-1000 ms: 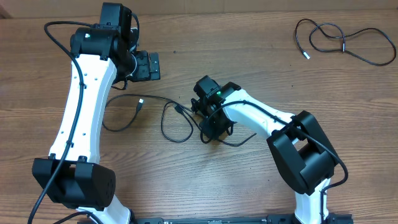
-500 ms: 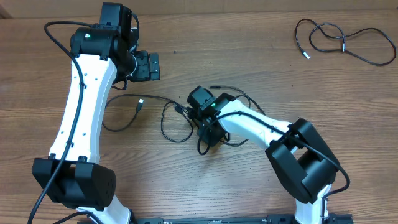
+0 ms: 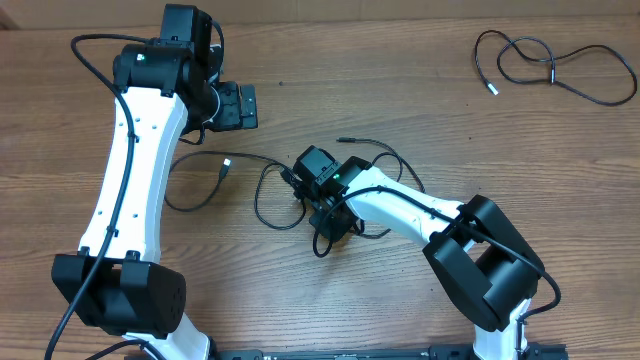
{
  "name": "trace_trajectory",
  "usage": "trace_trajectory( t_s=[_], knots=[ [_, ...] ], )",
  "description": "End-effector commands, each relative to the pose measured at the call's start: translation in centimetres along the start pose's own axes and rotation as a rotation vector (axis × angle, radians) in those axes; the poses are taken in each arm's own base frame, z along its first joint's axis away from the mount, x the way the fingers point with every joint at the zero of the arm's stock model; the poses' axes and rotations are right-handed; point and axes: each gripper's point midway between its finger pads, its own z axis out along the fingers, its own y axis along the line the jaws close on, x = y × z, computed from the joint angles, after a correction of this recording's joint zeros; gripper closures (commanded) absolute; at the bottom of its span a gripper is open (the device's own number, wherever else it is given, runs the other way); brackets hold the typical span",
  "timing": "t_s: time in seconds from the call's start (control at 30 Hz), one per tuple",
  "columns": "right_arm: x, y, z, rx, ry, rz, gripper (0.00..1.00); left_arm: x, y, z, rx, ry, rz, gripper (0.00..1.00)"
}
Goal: Untangle cables
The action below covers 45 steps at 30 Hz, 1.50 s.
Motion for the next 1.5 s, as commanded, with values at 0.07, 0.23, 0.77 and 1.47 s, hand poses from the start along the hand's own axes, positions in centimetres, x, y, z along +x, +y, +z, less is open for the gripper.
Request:
trace_trajectory(
  t_s=[0.07,0.23,0.77,1.47],
  knots=[
    [3.0,0.7,3.7,-0.03,0.115,-0.001,0.93,0.0,-0.3,-0.2,0.012,-0.006,0.029,0.0],
    [2.6,0.5,3.8,-0.019,0.097,-0.002,0.96,0.0,-0.3,-0.2,0.012,-0.006,0.029,0.0],
    [2.1,-4.2,-1.4,-0.009,0.031,0.162,0.96,0.0,-0.3,-0.2,0.012,-0.006,0.029,0.0],
    [5.8,-18.7,-18.9,0.232,-0.338,0.568,0.96,0.0,-0.3,-0.2,0.012,-0.006,0.029,0.0]
  ],
)
